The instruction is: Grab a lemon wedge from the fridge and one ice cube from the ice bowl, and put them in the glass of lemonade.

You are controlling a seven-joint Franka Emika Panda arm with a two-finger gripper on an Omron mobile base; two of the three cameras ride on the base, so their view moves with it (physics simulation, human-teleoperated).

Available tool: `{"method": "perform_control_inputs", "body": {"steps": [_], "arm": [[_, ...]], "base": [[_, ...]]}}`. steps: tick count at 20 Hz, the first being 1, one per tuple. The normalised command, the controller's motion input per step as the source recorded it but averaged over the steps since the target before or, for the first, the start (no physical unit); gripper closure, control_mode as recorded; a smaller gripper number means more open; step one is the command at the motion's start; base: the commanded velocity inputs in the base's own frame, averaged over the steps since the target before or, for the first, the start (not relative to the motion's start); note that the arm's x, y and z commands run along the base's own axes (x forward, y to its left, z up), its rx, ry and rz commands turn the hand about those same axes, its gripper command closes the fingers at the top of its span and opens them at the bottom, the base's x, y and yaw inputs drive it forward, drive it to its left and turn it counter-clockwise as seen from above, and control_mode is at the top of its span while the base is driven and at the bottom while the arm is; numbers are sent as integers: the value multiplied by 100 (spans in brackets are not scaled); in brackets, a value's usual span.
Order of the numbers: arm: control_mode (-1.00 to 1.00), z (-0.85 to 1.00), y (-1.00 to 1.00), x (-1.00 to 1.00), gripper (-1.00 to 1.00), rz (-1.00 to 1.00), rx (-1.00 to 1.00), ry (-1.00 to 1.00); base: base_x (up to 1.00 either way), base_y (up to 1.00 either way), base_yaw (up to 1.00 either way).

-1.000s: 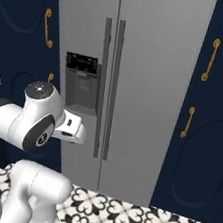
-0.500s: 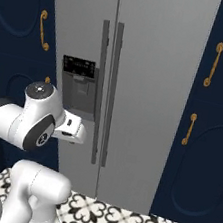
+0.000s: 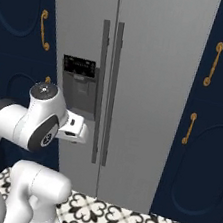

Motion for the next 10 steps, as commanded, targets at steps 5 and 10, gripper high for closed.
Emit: {"method": "perform_control_inputs", "body": {"steps": [5,10], "arm": [[-100,0,-4,22,-100,1,0,-1],[-100,4,-19,72,-100,0,2,-4]], "base": [[0,0,0],[0,0,0]]}}
